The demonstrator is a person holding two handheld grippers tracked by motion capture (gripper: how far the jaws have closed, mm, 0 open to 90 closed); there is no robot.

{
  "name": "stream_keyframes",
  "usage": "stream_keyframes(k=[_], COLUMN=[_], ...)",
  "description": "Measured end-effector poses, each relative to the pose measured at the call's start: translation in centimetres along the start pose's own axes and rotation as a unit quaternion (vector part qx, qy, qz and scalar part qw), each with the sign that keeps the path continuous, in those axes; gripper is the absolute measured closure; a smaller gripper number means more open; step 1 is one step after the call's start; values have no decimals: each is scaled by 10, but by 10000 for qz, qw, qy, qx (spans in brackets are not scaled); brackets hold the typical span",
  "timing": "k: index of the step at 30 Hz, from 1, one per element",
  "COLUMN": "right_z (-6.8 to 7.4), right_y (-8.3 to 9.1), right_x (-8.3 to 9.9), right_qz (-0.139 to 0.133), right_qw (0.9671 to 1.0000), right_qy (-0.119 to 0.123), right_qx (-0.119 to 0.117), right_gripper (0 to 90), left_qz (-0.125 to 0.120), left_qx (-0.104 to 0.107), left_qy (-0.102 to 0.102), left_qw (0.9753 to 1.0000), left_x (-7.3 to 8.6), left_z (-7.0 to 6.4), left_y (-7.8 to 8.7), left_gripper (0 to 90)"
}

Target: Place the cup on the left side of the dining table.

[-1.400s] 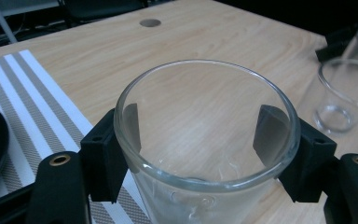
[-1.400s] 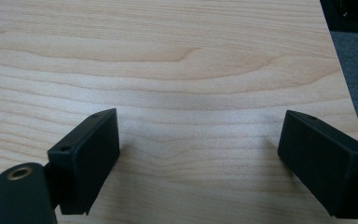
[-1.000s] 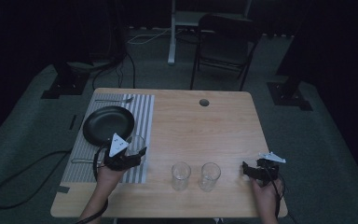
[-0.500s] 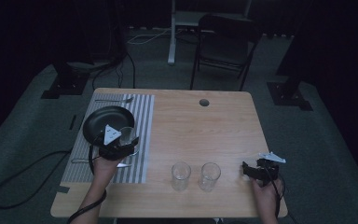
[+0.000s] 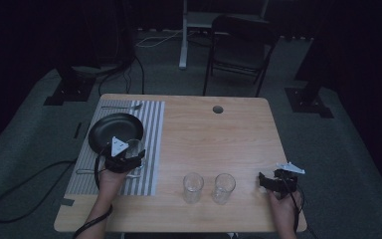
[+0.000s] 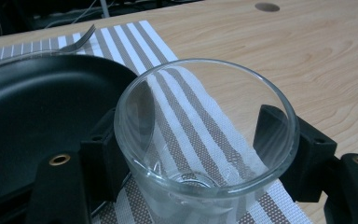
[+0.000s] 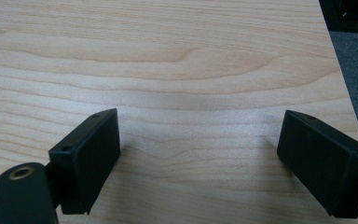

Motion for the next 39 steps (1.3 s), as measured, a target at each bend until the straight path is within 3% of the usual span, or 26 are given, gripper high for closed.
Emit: stream_keyframes(k=[9, 11, 13, 17, 20, 21, 25, 32, 39], right_z=[0, 0, 0, 0, 0, 0, 0, 0, 0], right_y=[0, 0, 0, 0, 0, 0, 0, 0, 0], right_x=[0, 0, 0, 0, 0, 0, 0, 0, 0], right_qz=[0, 0, 1, 1, 0, 0, 0, 1, 6], right_qw=[10000, 10000, 10000, 10000, 10000, 10000, 10000, 10000, 10000], right_qy=[-1, 0, -1, -1, 0, 0, 0, 0, -9], right_qx=[0, 1, 0, 0, 0, 1, 0, 0, 0], right_gripper=[126, 126, 126, 126, 126, 127, 126, 126, 126], left_qz=[207, 307, 356, 396, 386, 465, 554, 623, 745], left_qx=[31, 46, -10, 83, -54, -148, -296, -177, -283], left_qy=[177, 183, 124, 301, 317, 300, 173, 306, 308], left_qw=[9996, 9994, 9993, 9987, 9987, 9984, 9979, 9974, 9963], left_x=[0, 2, 3, 5, 7, 9, 13, 24, 41], left_z=[-2, -5, -5, -6, -3, -1, 0, 1, 4], left_y=[0, 0, 0, 0, 2, 2, 5, 13, 25], left_gripper=[261, 198, 193, 90, 68, 5, 2, 3, 3])
Point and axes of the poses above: each handheld gripper's, and its own axes: y roughly backward along the jaws, x roughly out of its underside, z roughly to its left, the point moved 10 cm from there along -y, roughly forward along the jaws, and after that the axes turned 1 degree about y, right-handed, at the moved point
